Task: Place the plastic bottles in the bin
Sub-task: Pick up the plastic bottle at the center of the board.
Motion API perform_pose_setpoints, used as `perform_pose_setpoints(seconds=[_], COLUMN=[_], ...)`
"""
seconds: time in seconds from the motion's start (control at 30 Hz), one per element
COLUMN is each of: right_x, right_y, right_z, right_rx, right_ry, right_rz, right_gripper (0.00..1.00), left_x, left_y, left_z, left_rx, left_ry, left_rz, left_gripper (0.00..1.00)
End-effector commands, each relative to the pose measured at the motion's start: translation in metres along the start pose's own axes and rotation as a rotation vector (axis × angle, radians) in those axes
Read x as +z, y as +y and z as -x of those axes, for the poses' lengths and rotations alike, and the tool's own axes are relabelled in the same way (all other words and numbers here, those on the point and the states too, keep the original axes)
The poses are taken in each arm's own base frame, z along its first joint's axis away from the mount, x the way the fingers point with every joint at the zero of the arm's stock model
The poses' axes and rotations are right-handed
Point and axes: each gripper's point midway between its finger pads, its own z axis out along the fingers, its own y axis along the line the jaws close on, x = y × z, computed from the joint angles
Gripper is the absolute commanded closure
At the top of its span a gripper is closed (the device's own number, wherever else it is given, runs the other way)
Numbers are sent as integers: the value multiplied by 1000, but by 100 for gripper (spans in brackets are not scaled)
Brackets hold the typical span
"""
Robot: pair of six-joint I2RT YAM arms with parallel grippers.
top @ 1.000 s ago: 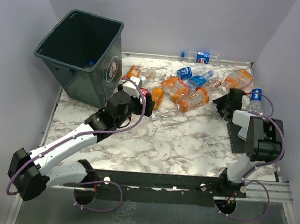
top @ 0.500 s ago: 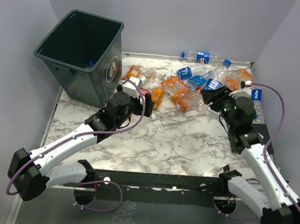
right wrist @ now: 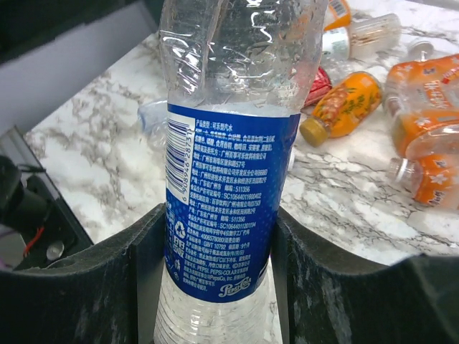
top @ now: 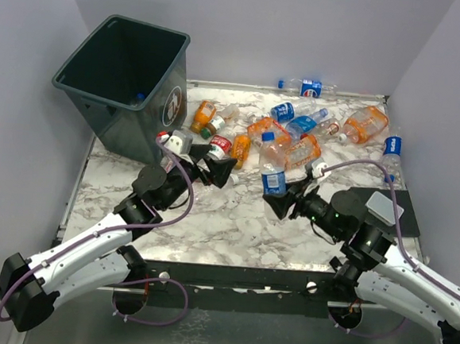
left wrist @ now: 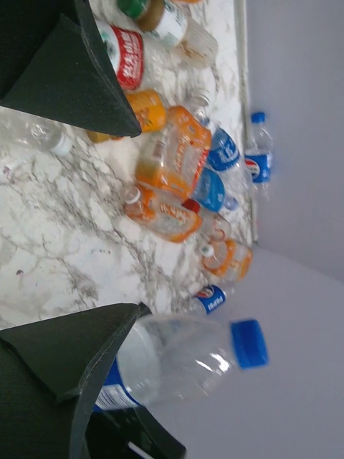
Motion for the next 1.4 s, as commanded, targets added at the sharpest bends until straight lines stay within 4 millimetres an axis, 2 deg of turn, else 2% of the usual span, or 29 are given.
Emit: perform_pose_setpoints(seconds=[0.0,0.13,0.27,0.37,0.53,0.67,0.8,1.1,1.37], right_x=[-2,-1,3,7,11,12,10,10,12], right_y=[3,2,5,9,11,11,8,7,7], right_z=[16,19,22,23,26,27,27,25,21], right_rx=[-139,-169,-182,-197,-210,-215,-214,-215,-217], right_ry=[-106,-160,-199,-205,-212,-207,-206,-196,-181], right_rz=[-25,-38,-39,-31,-29,-37,-51,-56,-54], right_gripper=[45,46,47,47,47,47,47,47,47], left_x=[-5,1,10,24,50,63,69,73,75], left_y=[-53,-81,-93,-95,-103,-113,-118,-121,-121], left_z=[39,62,84,93,85,74,62,52,49], left_rx=[-75,-127,-184,-210,-239,-270,-278,-290,-291], left_ry=[-100,-94,-113,-107,-8,63,123,164,174], left_rz=[-244,-344,-362,-342,-336,-372,-396,-405,-406], left_gripper=[1,1,1,1,1,4,17,35,67])
